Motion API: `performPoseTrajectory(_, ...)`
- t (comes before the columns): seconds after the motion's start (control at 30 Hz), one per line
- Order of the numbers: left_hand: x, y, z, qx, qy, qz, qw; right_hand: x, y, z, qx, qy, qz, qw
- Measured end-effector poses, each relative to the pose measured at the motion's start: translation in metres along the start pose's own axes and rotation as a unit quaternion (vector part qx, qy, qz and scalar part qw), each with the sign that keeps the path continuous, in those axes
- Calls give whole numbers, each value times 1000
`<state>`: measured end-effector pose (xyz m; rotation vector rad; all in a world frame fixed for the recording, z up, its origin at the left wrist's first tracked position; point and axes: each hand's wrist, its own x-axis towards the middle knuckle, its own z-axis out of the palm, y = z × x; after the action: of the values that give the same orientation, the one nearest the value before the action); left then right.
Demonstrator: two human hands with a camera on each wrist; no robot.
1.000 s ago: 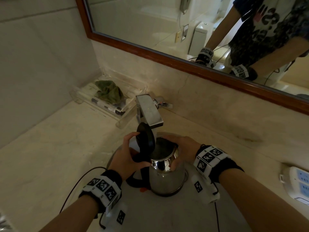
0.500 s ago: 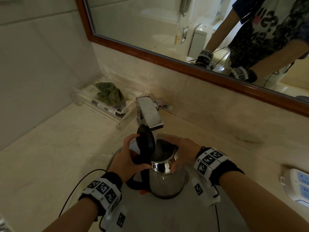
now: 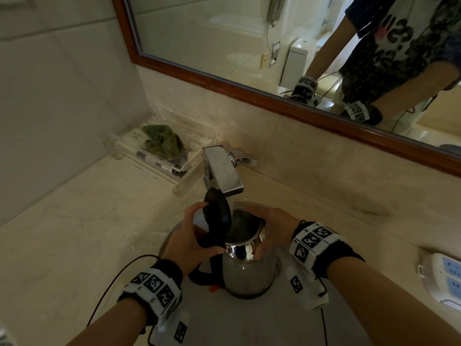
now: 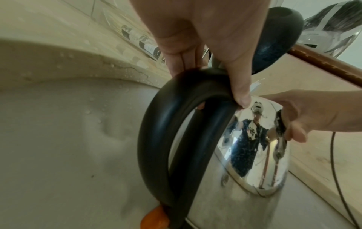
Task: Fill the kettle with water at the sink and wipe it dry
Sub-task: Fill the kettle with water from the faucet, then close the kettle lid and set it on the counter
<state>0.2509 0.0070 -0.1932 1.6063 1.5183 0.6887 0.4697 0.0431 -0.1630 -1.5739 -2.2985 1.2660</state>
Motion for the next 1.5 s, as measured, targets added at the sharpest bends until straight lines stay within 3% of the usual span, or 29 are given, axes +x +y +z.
performPoseTrajectory(0.13, -1, 1, 2, -4, 0, -11, 1000, 3, -4, -7, -21, -39, 16, 999)
performPoseTrajectory(0.23, -1, 4, 1, -7, 3, -6, 1000, 9, -5, -15, 1, -49, 72, 996)
performPoseTrajectory(0.33, -1, 3, 0, 4, 0, -5, 1000, 19, -1, -28, 43, 31, 134, 990)
performPoseTrajectory(0.43, -2, 6, 0, 5, -3, -9, 1000, 28, -4, -41, 110, 121, 138, 977)
performPoseTrajectory(0.57, -1, 9, -2, 7, -8, -13, 1000, 35, -26, -46, 203, 135, 88, 966)
performPoseTrajectory(0.67, -1, 6, -2, 7, -13, -16, 1000, 37, -31, -42, 181, 168, 58, 967)
performPoseTrajectory(0.77, -1, 5, -3, 8, -11, -14, 1000, 31, -29, -41, 135, 130, 27, 982)
performPoseTrajectory(0.87, -3, 7, -3, 10, -11, 0, 1000, 12, -16, -38, 102, 64, 42, 992)
performPoseTrajectory(0.97, -5, 7, -2, 24, -12, 10, 1000, -8, -5, -19, -62, -30, 93, 993)
performPoseTrajectory(1.23, -14, 7, -5, 65, -41, 38, 996, -14, 4, 10, 14, 35, 94, 995)
performPoseTrajectory(1.5, -1, 3, -5, 243, -162, 96, 952, -10, 2, 12, 4, 40, 59, 997)
